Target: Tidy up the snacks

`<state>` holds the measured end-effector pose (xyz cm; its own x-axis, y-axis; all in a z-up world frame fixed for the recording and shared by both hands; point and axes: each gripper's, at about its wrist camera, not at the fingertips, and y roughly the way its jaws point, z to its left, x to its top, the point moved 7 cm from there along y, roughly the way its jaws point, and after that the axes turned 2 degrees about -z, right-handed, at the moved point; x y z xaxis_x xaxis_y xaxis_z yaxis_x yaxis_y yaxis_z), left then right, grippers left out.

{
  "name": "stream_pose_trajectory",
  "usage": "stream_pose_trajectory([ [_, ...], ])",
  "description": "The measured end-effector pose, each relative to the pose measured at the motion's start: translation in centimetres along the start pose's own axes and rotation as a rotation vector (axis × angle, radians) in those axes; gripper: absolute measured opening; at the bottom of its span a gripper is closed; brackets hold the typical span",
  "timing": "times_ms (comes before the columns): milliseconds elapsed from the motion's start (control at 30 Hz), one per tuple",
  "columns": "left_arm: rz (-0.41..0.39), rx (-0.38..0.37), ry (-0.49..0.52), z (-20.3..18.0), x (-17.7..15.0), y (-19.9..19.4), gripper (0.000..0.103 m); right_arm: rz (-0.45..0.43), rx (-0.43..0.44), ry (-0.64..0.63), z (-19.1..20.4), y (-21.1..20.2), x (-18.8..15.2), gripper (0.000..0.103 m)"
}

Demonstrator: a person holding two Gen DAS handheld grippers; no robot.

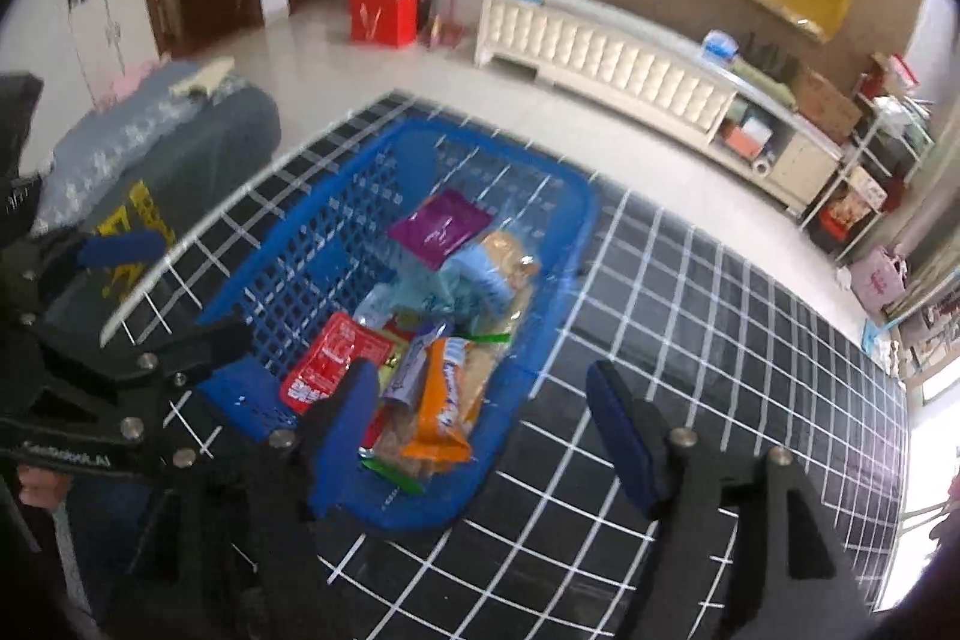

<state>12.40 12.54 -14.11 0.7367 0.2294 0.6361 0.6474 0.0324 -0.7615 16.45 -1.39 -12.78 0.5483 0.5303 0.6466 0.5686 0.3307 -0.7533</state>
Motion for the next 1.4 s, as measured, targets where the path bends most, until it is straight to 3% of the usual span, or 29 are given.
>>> stream_pose_trajectory([
  [400, -0.219, -0.055, 0.095, -9.6, 0.2, -10.0, 0.103, -0.206, -0.063, 0.113, -5.3, -11.6, -2.8, 0.077],
  [500, -0.282, -0.042, 0.130, -11.6, 0.2, -12.5, 0.103, -0.252, -0.092, 0.151, -6.4, -14.5, -3.6, 0.087],
  [567, -0.318, -0.043, 0.144, -12.7, 0.1, -14.1, 0.103, -0.283, -0.108, 0.185, -7.1, -16.3, -4.1, 0.102],
  [767, -0.402, -0.069, 0.200, -15.6, -0.2, -18.8, 0.103, -0.364, -0.181, 0.235, -7.8, -21.3, -5.7, 0.103],
  [967, -0.447, -0.094, 0.246, -17.6, -1.2, -21.6, 0.103, -0.415, -0.209, 0.255, -7.2, -24.5, -7.1, 0.103],
  [1400, -0.456, -0.137, 0.275, -18.6, -2.8, -23.4, 0.103, -0.428, -0.228, 0.293, -6.3, -26.4, -8.9, 0.103],
])
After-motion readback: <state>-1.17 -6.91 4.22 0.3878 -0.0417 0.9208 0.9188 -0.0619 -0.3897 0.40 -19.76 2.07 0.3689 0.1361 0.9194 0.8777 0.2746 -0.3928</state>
